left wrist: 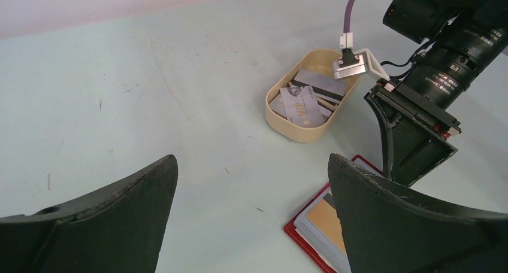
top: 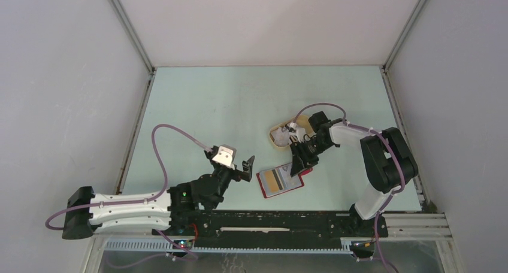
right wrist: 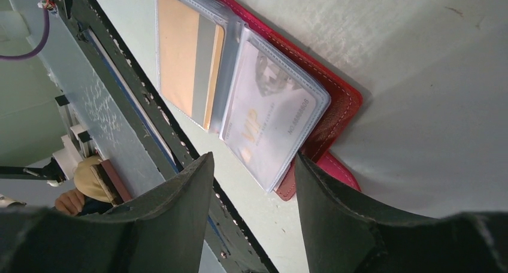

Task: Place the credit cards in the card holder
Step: Turn over the card slot in the storage box.

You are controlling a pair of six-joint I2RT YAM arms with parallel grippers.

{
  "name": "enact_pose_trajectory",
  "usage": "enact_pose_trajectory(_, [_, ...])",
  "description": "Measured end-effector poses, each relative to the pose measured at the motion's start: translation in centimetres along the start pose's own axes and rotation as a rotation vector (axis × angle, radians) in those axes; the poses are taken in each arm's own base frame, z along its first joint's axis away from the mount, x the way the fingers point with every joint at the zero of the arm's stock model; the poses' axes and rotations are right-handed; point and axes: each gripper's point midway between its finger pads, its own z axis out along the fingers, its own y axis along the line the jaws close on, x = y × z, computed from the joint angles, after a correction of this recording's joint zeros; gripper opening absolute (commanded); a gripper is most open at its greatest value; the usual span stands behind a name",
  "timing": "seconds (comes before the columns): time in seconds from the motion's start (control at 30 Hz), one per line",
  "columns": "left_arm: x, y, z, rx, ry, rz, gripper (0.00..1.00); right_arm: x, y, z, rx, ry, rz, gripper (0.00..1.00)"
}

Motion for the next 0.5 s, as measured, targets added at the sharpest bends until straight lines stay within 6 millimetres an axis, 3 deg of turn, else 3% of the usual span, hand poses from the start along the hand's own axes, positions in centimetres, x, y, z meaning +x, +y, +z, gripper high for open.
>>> enact_pose_trajectory(0.5, [0.0,0.0,0.0,0.0,0.0,-0.001,1.0,0.1,1.3,0.2,-0.063,0.004,-0.005,0.52])
